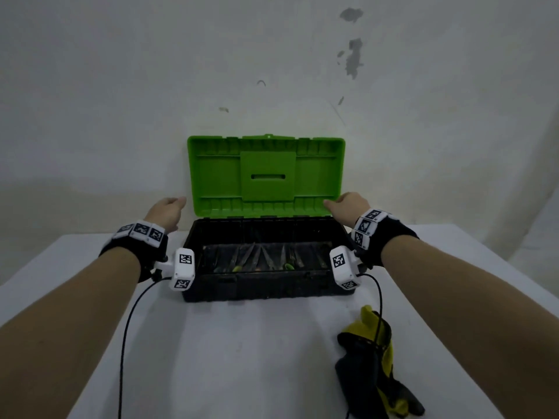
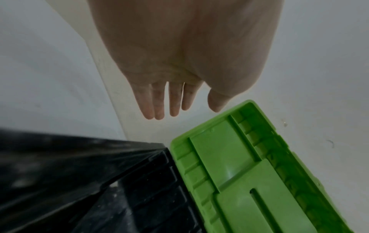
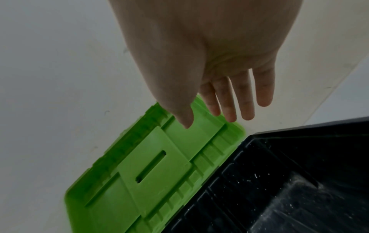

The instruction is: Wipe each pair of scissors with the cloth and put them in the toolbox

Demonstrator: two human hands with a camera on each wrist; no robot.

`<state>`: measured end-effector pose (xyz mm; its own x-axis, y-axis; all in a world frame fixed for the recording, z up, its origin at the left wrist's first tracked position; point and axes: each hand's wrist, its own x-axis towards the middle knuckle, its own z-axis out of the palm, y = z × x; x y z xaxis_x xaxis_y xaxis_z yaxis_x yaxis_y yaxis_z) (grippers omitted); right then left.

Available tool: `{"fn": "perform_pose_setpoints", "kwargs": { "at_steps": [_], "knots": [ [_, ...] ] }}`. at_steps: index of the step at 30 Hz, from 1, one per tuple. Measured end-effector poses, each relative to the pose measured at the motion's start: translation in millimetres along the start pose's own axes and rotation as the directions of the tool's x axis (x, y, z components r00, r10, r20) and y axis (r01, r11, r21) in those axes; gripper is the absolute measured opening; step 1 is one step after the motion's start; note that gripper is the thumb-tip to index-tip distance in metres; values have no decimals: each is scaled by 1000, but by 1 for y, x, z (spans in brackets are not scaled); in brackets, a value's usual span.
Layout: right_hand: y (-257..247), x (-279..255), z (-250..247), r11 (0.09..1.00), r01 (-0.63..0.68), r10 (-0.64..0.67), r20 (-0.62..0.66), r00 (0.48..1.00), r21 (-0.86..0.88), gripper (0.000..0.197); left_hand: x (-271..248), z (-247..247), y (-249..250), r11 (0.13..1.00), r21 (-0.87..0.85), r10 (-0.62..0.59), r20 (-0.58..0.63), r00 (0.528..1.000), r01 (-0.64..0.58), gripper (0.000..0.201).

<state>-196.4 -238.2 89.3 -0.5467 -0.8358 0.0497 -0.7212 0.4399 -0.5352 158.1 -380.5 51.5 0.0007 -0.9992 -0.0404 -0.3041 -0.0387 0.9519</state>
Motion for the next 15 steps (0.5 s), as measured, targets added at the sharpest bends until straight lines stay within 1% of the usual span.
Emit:
{"fn": "perform_pose_setpoints", "kwargs": {
  "at_steps": [2, 4, 8, 11, 12, 13, 14, 15],
  "knots": [
    [2, 15, 2, 995, -15, 15, 1, 1000, 99, 72, 11, 5, 12, 999, -36, 27, 7, 1000, -26, 55],
    [0, 26, 2, 973, -16, 19, -13, 1000, 228, 80, 22, 10, 22, 996, -38, 82, -10, 997, -82, 61],
    [-11, 41, -2, 892, 7, 9, -35, 999, 453, 84, 36, 18, 40, 983, -75, 163, -35, 986, -165, 73],
    [-17, 43, -6, 830, 13, 1, -24, 1000, 558, 81, 35, 22, 53, 972, -166, 160, -36, 986, -164, 83],
    [-18, 42, -8, 815, 9, 3, -20, 1000, 579, 80, 30, 24, 57, 967, -199, 154, -30, 988, -157, 80],
    [-19, 40, -10, 803, 7, 3, -16, 1000, 596, 79, 24, 25, 61, 961, -234, 147, -28, 989, -150, 71],
    [-20, 38, -13, 798, 4, 4, -12, 1000, 603, 80, 19, 26, 64, 955, -255, 146, -32, 989, -149, 58],
    [-19, 37, -15, 790, 1, 9, -13, 1000, 613, 86, 15, 26, 66, 955, -261, 138, -34, 990, -142, 46]
  ]
}}
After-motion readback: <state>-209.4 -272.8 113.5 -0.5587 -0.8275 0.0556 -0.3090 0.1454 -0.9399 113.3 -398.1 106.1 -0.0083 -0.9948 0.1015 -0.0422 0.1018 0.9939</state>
